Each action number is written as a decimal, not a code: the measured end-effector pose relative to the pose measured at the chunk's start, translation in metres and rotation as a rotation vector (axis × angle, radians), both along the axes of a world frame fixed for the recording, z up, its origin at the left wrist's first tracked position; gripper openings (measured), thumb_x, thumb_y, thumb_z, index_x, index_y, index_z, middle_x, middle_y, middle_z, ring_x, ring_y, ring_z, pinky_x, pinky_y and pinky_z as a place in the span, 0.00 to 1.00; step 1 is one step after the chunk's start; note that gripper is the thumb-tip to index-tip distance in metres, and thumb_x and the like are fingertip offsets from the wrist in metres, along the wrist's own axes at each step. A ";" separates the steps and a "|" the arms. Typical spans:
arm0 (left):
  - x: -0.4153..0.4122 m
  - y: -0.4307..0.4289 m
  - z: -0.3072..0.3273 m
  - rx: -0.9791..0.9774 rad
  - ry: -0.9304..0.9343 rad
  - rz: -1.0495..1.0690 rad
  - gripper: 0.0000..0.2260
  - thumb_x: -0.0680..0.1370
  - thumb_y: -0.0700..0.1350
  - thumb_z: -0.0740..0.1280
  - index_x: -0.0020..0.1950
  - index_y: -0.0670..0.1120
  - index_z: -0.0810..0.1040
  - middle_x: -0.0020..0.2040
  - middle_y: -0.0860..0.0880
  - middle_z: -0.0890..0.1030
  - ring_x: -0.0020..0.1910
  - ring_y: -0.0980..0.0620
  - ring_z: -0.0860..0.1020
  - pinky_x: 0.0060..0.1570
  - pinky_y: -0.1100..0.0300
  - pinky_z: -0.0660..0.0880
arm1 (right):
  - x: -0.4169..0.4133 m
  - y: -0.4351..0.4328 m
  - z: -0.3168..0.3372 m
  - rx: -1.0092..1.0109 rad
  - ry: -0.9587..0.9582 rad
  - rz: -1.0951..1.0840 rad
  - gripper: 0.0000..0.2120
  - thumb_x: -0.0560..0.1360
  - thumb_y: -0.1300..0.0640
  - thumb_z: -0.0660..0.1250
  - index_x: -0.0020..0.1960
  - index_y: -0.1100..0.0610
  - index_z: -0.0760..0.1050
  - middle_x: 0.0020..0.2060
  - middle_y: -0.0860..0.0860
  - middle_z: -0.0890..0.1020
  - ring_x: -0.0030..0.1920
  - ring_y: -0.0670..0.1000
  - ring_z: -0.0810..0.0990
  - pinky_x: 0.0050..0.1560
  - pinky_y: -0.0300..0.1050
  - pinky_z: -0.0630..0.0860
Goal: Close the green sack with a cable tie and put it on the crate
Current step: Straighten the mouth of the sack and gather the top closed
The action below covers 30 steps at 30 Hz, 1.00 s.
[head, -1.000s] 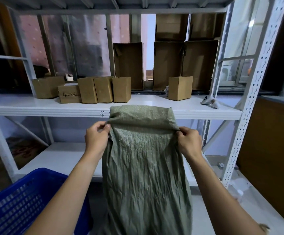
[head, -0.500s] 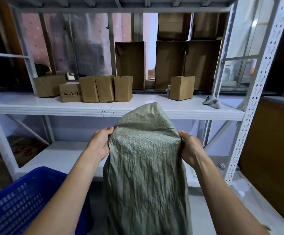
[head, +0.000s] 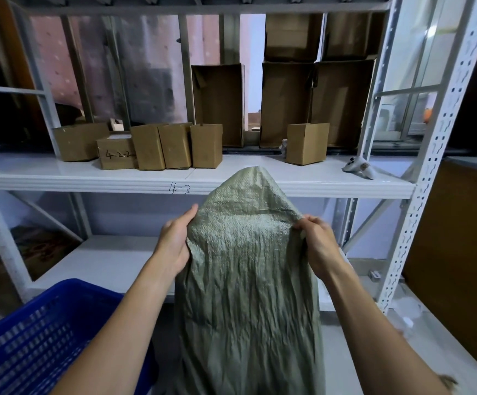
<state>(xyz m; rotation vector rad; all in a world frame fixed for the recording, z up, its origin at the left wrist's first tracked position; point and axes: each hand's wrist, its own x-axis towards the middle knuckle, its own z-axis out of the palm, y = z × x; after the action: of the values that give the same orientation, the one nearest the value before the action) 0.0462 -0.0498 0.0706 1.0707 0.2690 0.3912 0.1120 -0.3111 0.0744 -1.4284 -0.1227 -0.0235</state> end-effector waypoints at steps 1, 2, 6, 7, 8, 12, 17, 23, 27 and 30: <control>-0.004 -0.002 0.002 0.033 -0.026 -0.015 0.15 0.74 0.46 0.73 0.57 0.38 0.83 0.53 0.39 0.85 0.52 0.42 0.84 0.58 0.49 0.79 | 0.001 0.000 -0.002 0.000 -0.007 -0.002 0.06 0.75 0.65 0.63 0.40 0.56 0.72 0.28 0.50 0.71 0.30 0.49 0.69 0.29 0.41 0.65; -0.007 -0.004 0.004 0.071 -0.049 -0.015 0.12 0.72 0.44 0.75 0.53 0.39 0.84 0.50 0.40 0.86 0.50 0.43 0.84 0.57 0.51 0.79 | 0.003 0.000 -0.002 -0.012 -0.001 -0.011 0.07 0.74 0.66 0.63 0.40 0.56 0.72 0.28 0.50 0.70 0.30 0.48 0.68 0.28 0.40 0.64; -0.009 -0.007 0.003 0.228 -0.078 0.088 0.16 0.73 0.28 0.65 0.32 0.44 0.82 0.37 0.50 0.83 0.48 0.47 0.77 0.55 0.56 0.70 | 0.004 -0.001 -0.002 -0.027 -0.002 -0.063 0.06 0.74 0.67 0.61 0.44 0.58 0.72 0.30 0.51 0.72 0.31 0.49 0.70 0.27 0.38 0.66; -0.010 -0.009 0.003 0.237 -0.080 0.108 0.17 0.73 0.26 0.62 0.33 0.44 0.81 0.37 0.49 0.82 0.49 0.46 0.75 0.52 0.56 0.69 | 0.005 -0.002 -0.003 -0.048 -0.013 -0.075 0.04 0.75 0.66 0.61 0.46 0.58 0.73 0.32 0.52 0.73 0.32 0.49 0.71 0.30 0.40 0.67; -0.010 -0.010 0.003 0.250 -0.078 0.125 0.16 0.73 0.25 0.60 0.36 0.43 0.80 0.38 0.47 0.81 0.50 0.46 0.74 0.51 0.56 0.68 | 0.007 -0.002 -0.004 -0.079 -0.021 -0.084 0.03 0.77 0.64 0.62 0.47 0.58 0.74 0.33 0.52 0.75 0.34 0.50 0.72 0.32 0.42 0.68; -0.011 -0.001 0.000 0.320 -0.049 0.165 0.14 0.74 0.29 0.66 0.48 0.46 0.84 0.48 0.45 0.85 0.51 0.46 0.80 0.55 0.57 0.74 | 0.005 -0.004 -0.008 -0.138 -0.089 -0.095 0.04 0.79 0.61 0.63 0.51 0.60 0.76 0.38 0.53 0.77 0.35 0.48 0.73 0.33 0.40 0.68; -0.019 0.011 -0.003 0.521 -0.020 0.330 0.12 0.72 0.35 0.76 0.54 0.46 0.83 0.47 0.48 0.86 0.48 0.50 0.83 0.55 0.57 0.79 | 0.013 -0.008 -0.018 -0.424 -0.283 -0.237 0.08 0.74 0.51 0.69 0.52 0.48 0.83 0.44 0.54 0.83 0.40 0.52 0.81 0.38 0.41 0.77; -0.025 0.004 -0.005 1.184 0.121 0.655 0.10 0.76 0.49 0.73 0.51 0.44 0.85 0.48 0.45 0.82 0.46 0.44 0.80 0.44 0.55 0.72 | -0.002 0.001 -0.012 -0.601 -0.355 -0.457 0.12 0.77 0.54 0.67 0.58 0.47 0.83 0.49 0.51 0.87 0.52 0.57 0.83 0.45 0.42 0.71; -0.026 -0.003 -0.002 1.303 0.147 0.667 0.07 0.78 0.50 0.70 0.48 0.46 0.82 0.43 0.44 0.83 0.43 0.40 0.79 0.39 0.54 0.70 | -0.002 0.003 -0.014 -0.481 -0.269 -0.400 0.10 0.76 0.54 0.68 0.55 0.48 0.84 0.46 0.51 0.88 0.50 0.54 0.84 0.46 0.42 0.73; -0.018 0.001 -0.003 1.076 0.137 0.523 0.05 0.78 0.48 0.70 0.48 0.47 0.81 0.44 0.46 0.84 0.44 0.42 0.80 0.45 0.51 0.77 | 0.003 0.004 -0.015 -0.298 -0.156 -0.251 0.08 0.72 0.55 0.70 0.50 0.51 0.84 0.40 0.52 0.86 0.42 0.54 0.83 0.49 0.49 0.78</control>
<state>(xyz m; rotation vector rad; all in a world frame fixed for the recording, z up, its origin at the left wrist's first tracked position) 0.0281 -0.0491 0.0680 2.0936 0.4841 0.9937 0.1146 -0.3075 0.0591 -1.7318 -0.0762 -0.3360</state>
